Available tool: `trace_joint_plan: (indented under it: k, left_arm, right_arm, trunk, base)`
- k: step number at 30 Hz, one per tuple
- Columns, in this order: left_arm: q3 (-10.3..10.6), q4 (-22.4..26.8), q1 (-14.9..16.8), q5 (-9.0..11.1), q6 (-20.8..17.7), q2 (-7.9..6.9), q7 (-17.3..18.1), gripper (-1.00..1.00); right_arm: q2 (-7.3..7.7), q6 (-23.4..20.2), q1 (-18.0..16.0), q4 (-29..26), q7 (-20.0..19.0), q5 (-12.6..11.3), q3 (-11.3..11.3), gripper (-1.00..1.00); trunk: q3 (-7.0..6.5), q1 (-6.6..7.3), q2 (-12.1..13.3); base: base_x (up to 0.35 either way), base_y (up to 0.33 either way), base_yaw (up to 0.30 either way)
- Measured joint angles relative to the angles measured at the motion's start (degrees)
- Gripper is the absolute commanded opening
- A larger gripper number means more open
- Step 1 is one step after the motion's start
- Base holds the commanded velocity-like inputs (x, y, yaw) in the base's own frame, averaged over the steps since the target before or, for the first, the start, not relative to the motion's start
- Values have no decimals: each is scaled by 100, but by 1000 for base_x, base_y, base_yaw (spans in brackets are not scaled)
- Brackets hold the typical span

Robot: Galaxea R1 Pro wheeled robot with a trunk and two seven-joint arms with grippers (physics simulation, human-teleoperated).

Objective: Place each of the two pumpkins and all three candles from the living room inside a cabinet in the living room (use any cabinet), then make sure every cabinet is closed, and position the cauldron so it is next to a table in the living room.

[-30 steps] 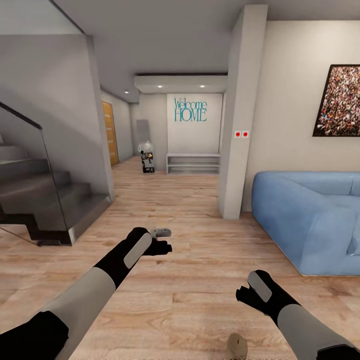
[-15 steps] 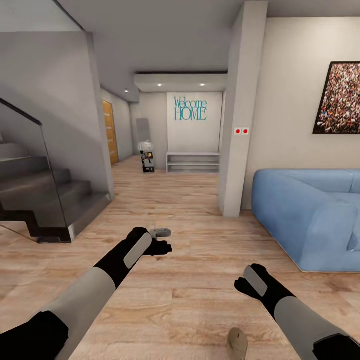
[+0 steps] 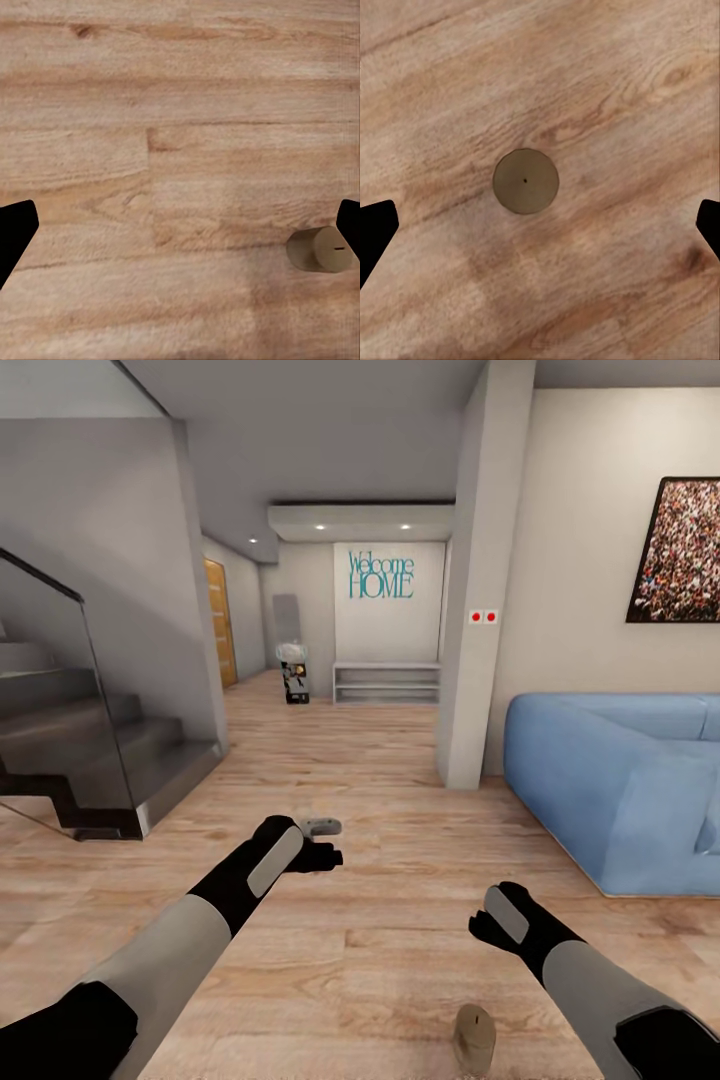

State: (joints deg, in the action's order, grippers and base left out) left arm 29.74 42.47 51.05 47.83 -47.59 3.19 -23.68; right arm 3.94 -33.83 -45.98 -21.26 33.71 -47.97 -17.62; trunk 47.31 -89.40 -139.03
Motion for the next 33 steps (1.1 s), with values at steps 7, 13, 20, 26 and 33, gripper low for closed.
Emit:
trace_joint_plan:
  k: [7, 13, 20, 26, 33]
  left_arm:
    - [-2, 61, -3, 0, -5, -10, 20, 100]
    - [-20, 648, -5, 5, -155, -45, 20, 100]
    - [-32, 1530, -42, 28, -537, -57, -2, 100]
    - [-35, 1824, -53, 27, -675, -68, -16, 100]
    - [-36, 1907, -55, 29, -709, -66, -28, 100]
  right_arm:
    - [-14, 28, -3, -7, 0, 4, -8, 100]
    - [-20, 40, -4, -22, 0, 5, -9, 100]
    - [-22, 48, -4, -37, 0, -2, -9, 100]
    - [-43, 49, -4, -45, 0, -4, -15, 100]
    - [-101, 49, -4, -90, 0, -5, -24, 100]
  trunk:
    - [126, -154, -281]
    - [244, -235, -421]
    - [399, -254, -430]
    - [532, -269, -438]
    - [688, -287, -447]
  base:
    - [0, 0, 0]
    - [0, 0, 0]
    - [0, 0, 0]
    - [0, 0, 0]
    - [0, 0, 0]
